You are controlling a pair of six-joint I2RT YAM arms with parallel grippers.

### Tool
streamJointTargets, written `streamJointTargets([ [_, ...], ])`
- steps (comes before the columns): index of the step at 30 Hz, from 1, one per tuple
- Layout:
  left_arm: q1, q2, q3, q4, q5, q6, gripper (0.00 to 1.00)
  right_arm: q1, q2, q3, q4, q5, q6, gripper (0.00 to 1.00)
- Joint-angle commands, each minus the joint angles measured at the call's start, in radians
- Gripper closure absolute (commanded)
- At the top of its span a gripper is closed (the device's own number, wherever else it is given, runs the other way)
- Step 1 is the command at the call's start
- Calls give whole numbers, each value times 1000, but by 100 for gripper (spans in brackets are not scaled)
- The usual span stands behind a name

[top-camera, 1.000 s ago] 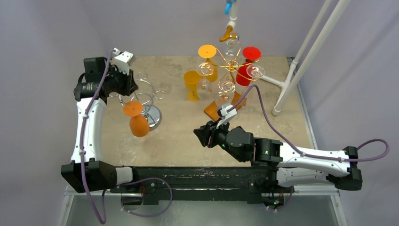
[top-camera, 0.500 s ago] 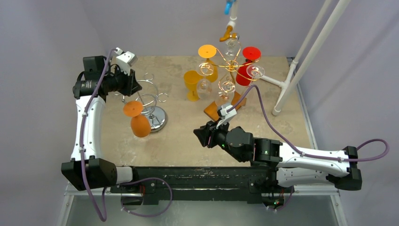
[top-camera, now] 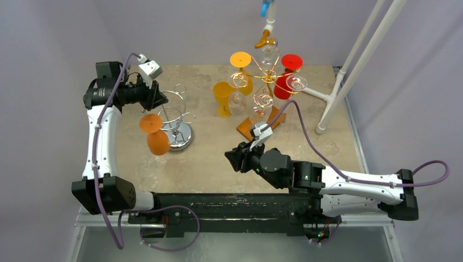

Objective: Place the wine glass upside down on the wine glass rack
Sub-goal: Adjust the wine rack at the center of the board.

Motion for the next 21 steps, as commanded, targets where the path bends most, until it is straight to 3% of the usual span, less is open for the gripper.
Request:
streamJointTargets([
  [1,9,-7,104,66,190,151,100,-4,7,-3,39,22,12,59],
  [5,20,41,137,3,245,230,100,-4,17,-3,37,27,9,59],
  [15,44,248,356,-479,288,741,100,-20,72,18,36,33,-6,54],
  [21,43,227,310,-490,262,828,100,-121,185,127,14,-63,-68,47],
])
